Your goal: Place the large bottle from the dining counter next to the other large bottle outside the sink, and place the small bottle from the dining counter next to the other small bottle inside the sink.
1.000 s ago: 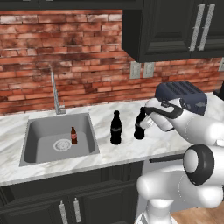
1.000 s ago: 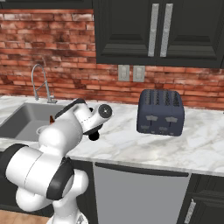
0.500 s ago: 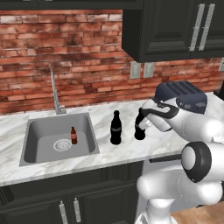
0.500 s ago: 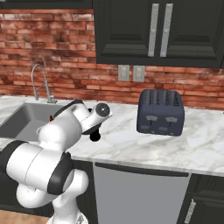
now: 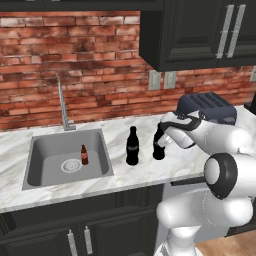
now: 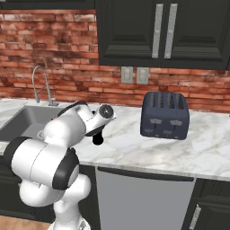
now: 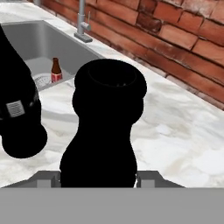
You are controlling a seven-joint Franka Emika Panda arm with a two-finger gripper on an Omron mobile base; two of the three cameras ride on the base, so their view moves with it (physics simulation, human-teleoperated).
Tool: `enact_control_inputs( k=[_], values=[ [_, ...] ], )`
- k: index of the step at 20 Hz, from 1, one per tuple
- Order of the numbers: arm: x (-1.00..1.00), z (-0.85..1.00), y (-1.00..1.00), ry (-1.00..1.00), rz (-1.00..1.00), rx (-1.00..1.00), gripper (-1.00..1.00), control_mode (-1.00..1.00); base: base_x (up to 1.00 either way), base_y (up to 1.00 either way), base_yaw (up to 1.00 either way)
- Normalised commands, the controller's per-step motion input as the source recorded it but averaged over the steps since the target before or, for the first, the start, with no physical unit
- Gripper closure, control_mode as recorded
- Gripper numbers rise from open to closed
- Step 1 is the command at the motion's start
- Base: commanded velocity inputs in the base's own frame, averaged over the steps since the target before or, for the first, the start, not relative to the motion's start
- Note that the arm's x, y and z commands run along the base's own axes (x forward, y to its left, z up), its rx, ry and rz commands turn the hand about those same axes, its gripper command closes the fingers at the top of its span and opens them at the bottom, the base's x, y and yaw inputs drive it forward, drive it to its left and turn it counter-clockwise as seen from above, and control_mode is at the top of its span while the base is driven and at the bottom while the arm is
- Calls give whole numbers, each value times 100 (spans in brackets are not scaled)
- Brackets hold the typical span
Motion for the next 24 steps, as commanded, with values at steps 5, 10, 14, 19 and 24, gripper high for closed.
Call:
enact_control_inputs(
  k=[5,10,14,19,24],
  values=[
    [11,-14,0,0,0,0,100,-100,0,0,0],
    [8,-13,0,0,0,1,100,-100,0,0,0],
    [3,-15,0,0,0,0,100,-100,0,0,0],
    [-1,-18,0,-1,0,0,100,-100,0,0,0],
    [-6,-17,0,-6,0,0,100,-100,0,0,0]
  ],
)
